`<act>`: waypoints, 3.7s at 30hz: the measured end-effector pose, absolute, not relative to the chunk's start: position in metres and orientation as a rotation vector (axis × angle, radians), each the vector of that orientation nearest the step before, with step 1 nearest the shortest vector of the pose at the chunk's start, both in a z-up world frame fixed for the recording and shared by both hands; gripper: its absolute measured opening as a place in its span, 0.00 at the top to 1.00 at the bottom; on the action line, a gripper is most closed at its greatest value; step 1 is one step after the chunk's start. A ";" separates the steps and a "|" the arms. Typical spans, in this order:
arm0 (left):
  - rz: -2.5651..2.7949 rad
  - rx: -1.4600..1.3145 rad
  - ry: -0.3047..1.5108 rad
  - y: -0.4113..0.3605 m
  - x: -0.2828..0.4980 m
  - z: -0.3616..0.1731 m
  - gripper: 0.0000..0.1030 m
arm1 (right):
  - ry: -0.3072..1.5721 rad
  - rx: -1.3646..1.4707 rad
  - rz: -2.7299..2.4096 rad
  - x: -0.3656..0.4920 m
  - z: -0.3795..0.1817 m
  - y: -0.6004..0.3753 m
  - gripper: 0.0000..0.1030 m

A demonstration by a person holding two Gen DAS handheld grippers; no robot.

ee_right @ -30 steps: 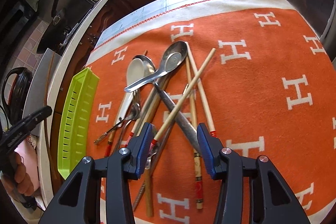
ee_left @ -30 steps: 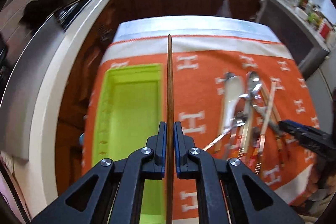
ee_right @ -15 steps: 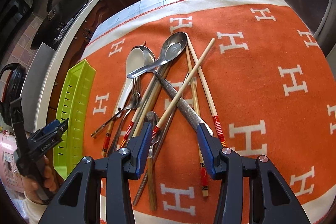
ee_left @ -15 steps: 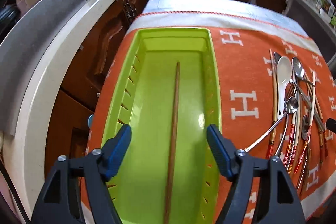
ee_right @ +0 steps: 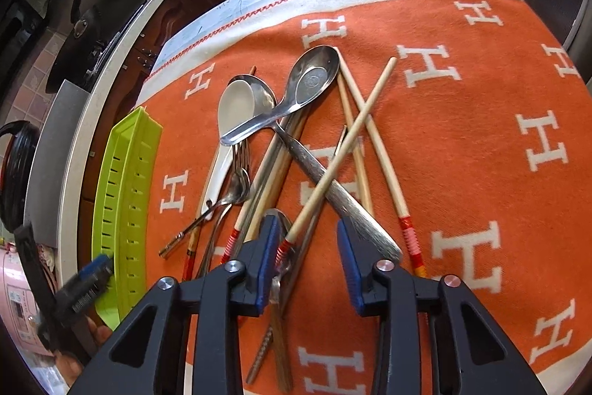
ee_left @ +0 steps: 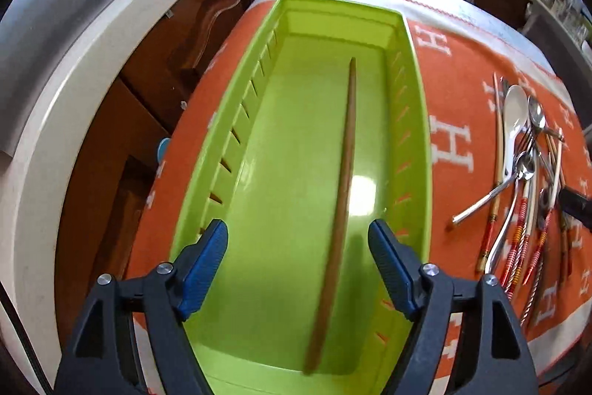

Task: Organize utensils
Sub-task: 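Carry the wooden chopstick into the green tray and open the left tool, then grasp a red-striped chopstick with the right tool and release it in the tray, then move both open tools back over the utensil pile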

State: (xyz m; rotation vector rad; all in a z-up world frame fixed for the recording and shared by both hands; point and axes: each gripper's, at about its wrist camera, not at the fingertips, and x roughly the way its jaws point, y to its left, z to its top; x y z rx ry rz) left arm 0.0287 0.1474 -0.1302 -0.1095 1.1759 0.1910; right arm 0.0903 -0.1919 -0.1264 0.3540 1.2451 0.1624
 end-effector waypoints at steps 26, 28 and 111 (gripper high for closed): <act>0.183 -0.181 1.174 0.128 0.000 -0.098 0.25 | 1.222 0.371 0.132 0.119 -0.118 -0.183 0.94; 0.161 -0.171 1.136 0.123 -0.001 -0.088 0.25 | 1.204 0.376 0.151 0.110 -0.107 -0.187 0.94; -0.129 0.068 1.083 0.003 0.050 -0.057 0.26 | 1.034 0.190 0.150 0.033 -0.034 -0.227 0.51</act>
